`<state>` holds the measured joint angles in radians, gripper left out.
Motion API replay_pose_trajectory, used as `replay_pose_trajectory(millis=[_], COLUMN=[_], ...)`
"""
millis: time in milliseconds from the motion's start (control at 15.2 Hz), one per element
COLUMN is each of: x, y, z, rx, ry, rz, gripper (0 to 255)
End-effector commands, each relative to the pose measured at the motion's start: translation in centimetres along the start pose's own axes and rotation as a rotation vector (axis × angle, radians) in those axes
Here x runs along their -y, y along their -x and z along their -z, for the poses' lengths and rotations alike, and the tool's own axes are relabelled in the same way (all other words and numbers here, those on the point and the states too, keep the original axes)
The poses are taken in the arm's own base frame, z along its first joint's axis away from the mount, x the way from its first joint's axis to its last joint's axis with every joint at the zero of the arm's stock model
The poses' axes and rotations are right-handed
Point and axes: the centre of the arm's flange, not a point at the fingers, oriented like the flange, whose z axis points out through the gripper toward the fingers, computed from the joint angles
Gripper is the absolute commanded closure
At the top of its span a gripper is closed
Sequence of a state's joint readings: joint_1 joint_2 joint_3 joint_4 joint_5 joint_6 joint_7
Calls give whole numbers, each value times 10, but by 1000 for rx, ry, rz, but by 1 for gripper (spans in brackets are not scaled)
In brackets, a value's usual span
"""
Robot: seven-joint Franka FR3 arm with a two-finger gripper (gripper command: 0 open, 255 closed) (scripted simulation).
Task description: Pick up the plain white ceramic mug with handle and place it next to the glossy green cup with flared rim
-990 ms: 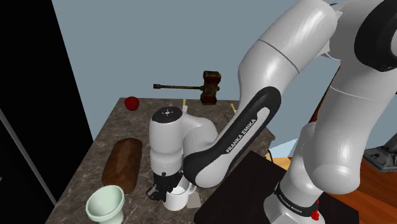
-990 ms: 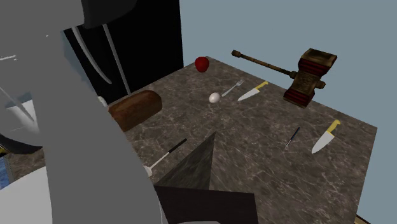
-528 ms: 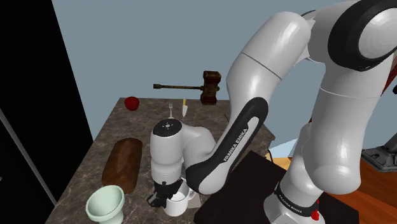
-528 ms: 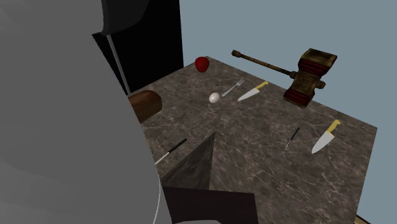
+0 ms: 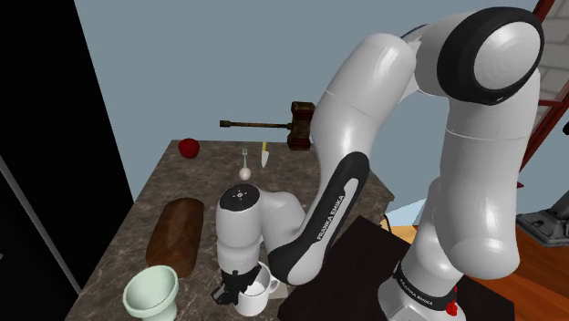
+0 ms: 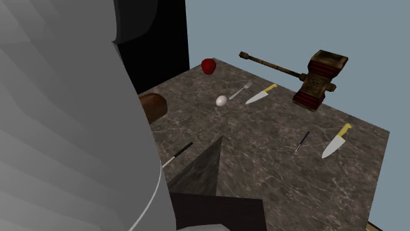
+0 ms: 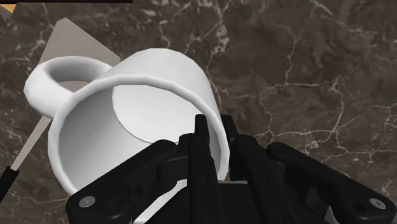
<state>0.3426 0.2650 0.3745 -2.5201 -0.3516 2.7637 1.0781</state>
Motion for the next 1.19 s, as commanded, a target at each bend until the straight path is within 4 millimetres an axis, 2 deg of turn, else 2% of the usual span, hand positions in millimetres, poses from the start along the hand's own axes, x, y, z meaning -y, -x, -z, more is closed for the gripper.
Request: replay_pose_trajectory(millis=[0, 198, 264, 594, 858, 1122], x=[0, 0, 0, 0, 0, 0], y=[0, 0, 0, 0, 0, 0], z=[-1, -1, -1, -1, 49, 49], rx=[0, 0, 0, 0, 0, 0], ry=[0, 0, 0, 0, 0, 0], rz=[0, 0, 0, 0, 0, 0], gripper=[255, 255, 0, 0, 0, 0])
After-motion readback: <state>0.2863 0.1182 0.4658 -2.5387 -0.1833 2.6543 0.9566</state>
